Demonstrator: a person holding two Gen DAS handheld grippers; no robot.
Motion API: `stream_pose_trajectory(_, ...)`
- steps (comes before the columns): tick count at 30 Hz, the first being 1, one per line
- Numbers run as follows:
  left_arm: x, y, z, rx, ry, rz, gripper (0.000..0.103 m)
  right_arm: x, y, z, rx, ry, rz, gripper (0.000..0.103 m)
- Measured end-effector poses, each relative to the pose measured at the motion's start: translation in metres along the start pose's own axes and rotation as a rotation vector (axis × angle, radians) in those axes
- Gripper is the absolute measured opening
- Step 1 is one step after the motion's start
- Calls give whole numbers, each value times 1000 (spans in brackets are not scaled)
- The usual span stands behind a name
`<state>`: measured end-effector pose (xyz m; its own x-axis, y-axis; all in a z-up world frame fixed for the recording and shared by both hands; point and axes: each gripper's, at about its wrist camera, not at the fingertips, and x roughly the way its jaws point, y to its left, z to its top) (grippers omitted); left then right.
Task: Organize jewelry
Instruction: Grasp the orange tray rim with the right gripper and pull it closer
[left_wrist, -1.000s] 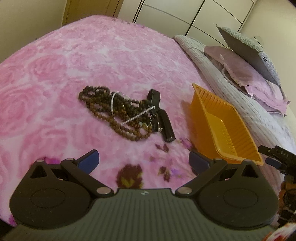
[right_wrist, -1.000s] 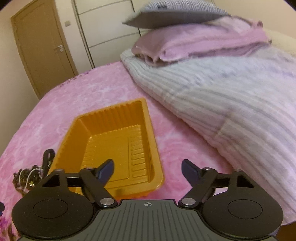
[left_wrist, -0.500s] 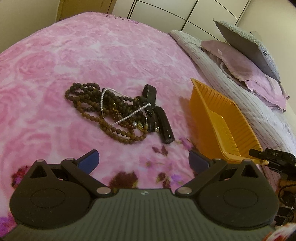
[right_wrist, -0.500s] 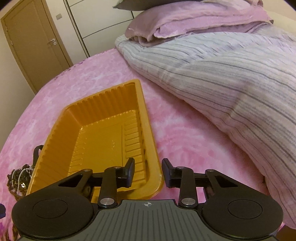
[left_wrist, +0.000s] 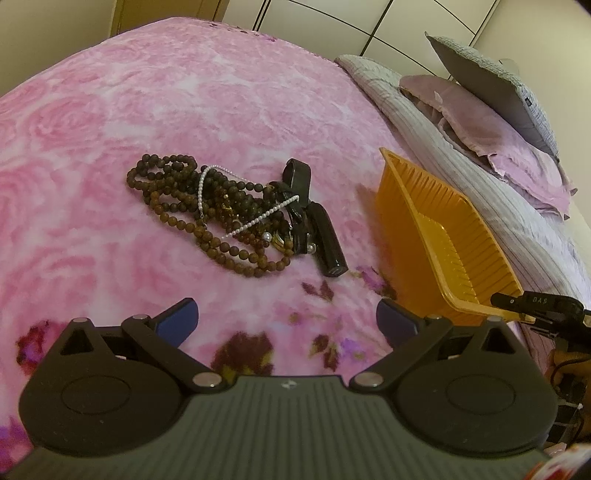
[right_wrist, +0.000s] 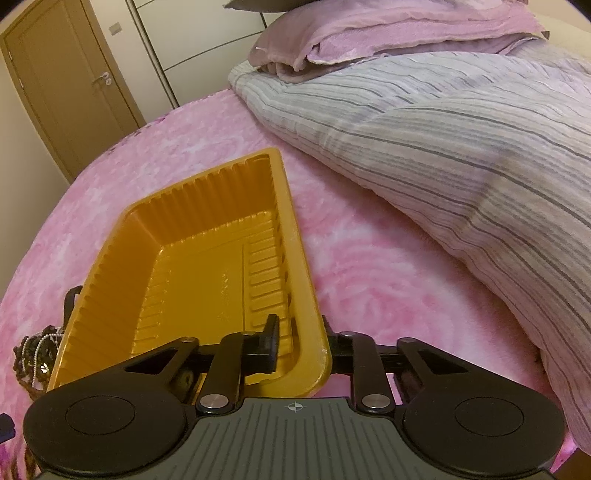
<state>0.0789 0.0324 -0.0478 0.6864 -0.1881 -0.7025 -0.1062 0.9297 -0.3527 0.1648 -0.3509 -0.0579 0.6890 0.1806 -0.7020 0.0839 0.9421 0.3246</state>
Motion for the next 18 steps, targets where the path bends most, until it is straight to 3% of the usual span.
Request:
stream_pose_trajectory(9,-2,1,4,37,-7,1,97,-12,16,8,-64,-17,-21,4)
stream_pose_trajectory(18,0,-1,18,151,-25,-1,88,-34,64,23,-349,-89,-114,4)
